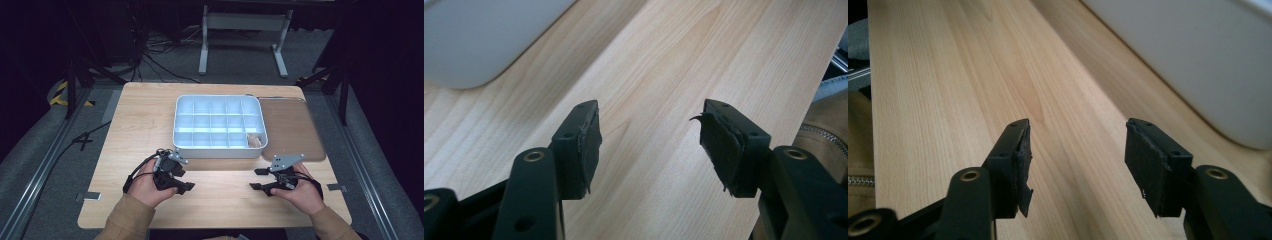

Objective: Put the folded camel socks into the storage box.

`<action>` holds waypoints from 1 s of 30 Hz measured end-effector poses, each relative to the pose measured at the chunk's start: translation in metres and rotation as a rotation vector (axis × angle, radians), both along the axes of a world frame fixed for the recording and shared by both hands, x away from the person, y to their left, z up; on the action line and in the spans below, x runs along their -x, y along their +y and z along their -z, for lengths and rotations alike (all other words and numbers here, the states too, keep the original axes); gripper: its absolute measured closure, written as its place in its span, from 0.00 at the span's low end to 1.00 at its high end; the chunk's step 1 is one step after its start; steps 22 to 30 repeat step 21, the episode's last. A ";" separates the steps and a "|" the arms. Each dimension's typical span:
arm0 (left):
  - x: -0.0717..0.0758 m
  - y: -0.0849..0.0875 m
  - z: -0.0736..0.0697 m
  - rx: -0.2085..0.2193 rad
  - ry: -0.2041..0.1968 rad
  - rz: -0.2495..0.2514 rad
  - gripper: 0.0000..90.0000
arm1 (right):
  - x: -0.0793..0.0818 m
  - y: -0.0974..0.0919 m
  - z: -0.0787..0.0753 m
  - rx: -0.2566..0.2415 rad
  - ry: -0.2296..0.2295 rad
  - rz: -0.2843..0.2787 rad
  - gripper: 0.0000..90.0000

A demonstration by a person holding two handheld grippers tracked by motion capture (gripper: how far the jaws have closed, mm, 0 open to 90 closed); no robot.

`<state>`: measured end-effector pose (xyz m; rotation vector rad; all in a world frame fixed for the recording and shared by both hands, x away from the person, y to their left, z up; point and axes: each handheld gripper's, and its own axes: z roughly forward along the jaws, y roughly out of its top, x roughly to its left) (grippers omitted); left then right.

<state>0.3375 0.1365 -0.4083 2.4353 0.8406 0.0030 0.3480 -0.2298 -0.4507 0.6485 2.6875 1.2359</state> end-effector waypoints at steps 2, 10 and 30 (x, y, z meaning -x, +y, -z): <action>0.000 -0.001 0.003 -0.004 0.011 -0.002 0.46 | 0.002 0.001 0.006 0.009 0.005 -0.006 0.49; 0.000 -0.003 0.010 -0.031 0.019 0.019 0.46 | 0.014 0.011 0.022 0.025 -0.030 -0.024 0.43; -0.001 0.002 0.019 -0.012 0.019 -0.002 0.45 | 0.024 0.025 0.030 0.034 -0.048 -0.066 0.40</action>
